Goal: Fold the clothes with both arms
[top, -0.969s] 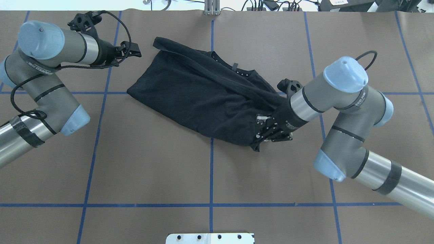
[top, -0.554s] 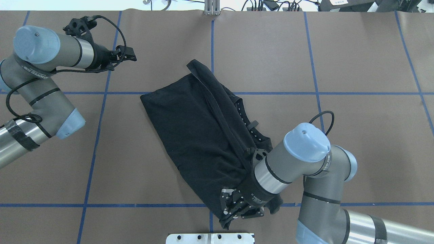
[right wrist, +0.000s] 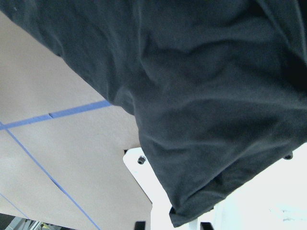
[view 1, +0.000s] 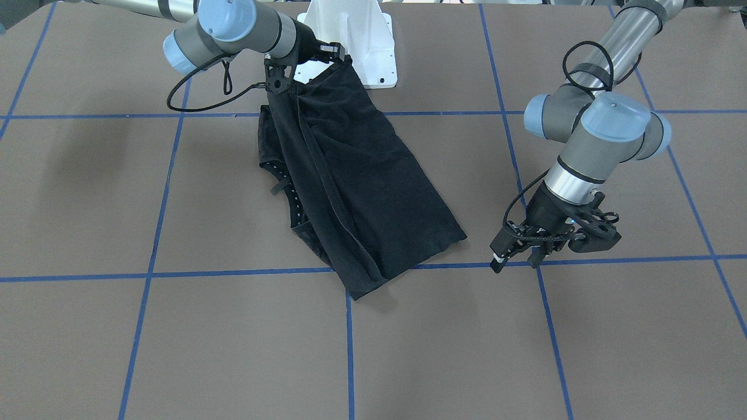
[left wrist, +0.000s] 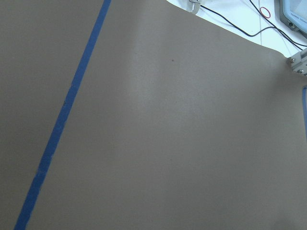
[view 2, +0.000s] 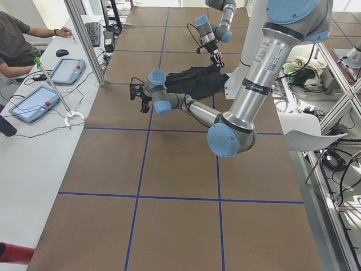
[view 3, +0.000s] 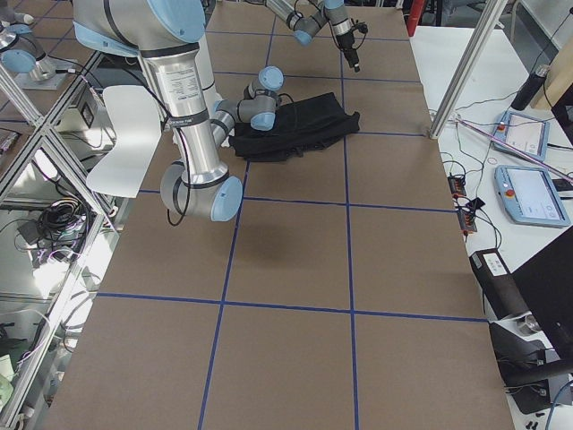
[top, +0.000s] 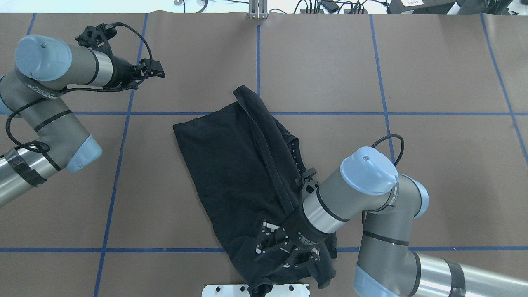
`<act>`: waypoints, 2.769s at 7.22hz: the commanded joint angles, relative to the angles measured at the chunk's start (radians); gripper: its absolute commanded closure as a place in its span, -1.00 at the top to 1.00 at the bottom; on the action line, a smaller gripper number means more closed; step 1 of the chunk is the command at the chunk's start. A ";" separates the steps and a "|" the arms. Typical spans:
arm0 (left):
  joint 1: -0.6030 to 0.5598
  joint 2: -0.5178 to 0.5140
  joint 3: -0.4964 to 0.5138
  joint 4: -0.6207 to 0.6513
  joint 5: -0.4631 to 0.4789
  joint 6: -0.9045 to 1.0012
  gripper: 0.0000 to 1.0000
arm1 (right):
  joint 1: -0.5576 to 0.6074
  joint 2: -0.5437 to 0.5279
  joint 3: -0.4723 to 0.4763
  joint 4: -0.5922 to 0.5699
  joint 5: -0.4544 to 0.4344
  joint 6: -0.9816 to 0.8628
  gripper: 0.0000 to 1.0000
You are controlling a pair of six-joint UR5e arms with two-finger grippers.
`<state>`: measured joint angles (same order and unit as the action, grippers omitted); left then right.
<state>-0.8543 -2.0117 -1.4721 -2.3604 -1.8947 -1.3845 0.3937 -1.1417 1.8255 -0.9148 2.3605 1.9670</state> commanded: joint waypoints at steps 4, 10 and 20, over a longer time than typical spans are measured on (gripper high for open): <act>0.198 0.002 -0.063 0.003 -0.034 -0.254 0.98 | 0.286 -0.004 -0.021 -0.009 -0.082 -0.132 1.00; 0.202 0.018 -0.007 0.007 -0.004 -0.245 0.87 | 0.286 0.004 -0.022 -0.007 -0.118 -0.143 1.00; 0.158 -0.028 0.024 0.001 -0.006 -0.240 -1.00 | 0.286 -0.004 -0.029 -0.004 -0.154 -0.143 1.00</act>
<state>-0.6683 -2.0230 -1.4787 -2.3559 -1.9047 -1.6258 0.6801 -1.1443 1.7995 -0.9188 2.2252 1.8239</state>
